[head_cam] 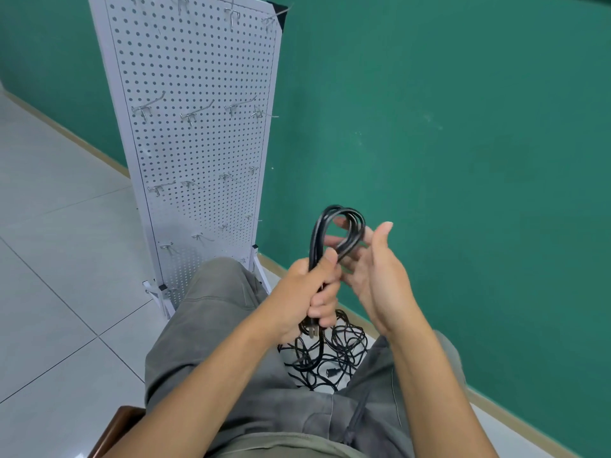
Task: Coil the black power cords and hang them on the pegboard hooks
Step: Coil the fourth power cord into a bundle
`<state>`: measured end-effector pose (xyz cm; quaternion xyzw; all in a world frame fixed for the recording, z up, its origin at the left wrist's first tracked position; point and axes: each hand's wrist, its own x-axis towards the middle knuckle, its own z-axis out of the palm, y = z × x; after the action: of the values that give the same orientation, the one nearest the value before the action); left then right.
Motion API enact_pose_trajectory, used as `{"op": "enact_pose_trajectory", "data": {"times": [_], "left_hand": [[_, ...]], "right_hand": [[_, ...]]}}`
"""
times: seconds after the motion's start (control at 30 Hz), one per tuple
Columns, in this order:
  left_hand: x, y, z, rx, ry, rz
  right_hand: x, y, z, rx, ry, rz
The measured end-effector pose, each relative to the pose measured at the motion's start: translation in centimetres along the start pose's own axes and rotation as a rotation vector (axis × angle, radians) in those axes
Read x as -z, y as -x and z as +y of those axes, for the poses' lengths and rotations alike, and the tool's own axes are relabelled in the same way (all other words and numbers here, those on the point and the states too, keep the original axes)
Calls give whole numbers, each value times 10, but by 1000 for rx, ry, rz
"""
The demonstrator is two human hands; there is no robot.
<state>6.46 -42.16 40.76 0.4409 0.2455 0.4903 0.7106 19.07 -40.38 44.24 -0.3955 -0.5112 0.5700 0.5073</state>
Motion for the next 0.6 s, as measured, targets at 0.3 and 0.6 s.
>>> {"op": "enact_pose_trajectory", "data": {"times": [0.3,0.6], "left_hand": [[33,-6,30,-59,402,121],[82,-4,58,-236,573,524]], "right_hand": [[-25,13,56,-179,171,-228],[-28,20,68,-101,561,-243]]}}
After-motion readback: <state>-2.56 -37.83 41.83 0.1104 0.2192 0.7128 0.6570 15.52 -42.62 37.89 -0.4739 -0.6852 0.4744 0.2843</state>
